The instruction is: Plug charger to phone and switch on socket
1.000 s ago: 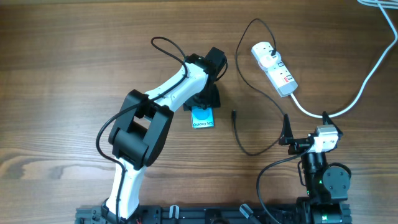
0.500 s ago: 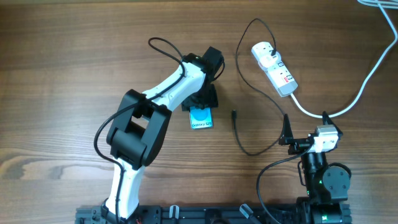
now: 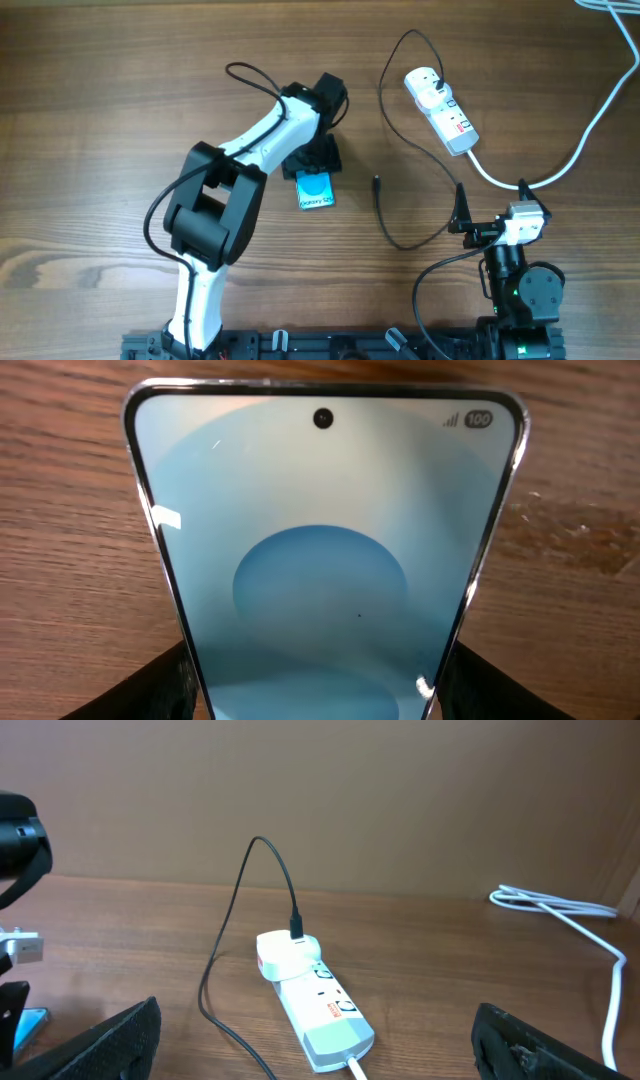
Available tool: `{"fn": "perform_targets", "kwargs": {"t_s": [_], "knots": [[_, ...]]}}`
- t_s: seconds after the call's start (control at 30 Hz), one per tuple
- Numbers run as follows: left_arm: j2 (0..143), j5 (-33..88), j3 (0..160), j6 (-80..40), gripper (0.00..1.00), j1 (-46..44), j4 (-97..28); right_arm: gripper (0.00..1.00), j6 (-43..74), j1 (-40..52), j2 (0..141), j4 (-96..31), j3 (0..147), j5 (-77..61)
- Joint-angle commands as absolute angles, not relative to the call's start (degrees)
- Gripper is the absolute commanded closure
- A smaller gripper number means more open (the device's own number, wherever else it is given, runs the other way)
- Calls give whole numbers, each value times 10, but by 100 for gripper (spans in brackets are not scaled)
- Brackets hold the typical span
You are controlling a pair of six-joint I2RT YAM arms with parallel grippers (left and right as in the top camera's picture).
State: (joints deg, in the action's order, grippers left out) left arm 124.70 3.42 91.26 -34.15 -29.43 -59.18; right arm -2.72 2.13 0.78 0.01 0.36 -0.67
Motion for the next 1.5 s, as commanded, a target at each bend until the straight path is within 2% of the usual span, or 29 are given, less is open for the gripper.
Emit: {"fn": "perform_targets", "kwargs": {"t_s": [0.0,0.6,1.0,1.03,1.07,1.2,1.47], "knots": [[1218,66,908,-334,32,-277,-594,0,-30,18,5,2,3,-14],[1211,51,908,-333,31,-277,-599,0,-30,18,5,2,3,-14],[1212,-2,841,-354,26,-324,-548,0,-30,18,5,2,3,-14],[1212,-4,835,-354,24,-323,-548,0,-30,18,5,2,3,-14],[1212,-8,832,-354,16,-323,-548,0,-30,18,5,2,3,-14],[1212,-8,827,-354,8,-324,-548,0,-30,18,5,2,3,-14],[1212,-7,827,-355,9,-324,-546,0,-30,18,5,2,3,-14]]}}
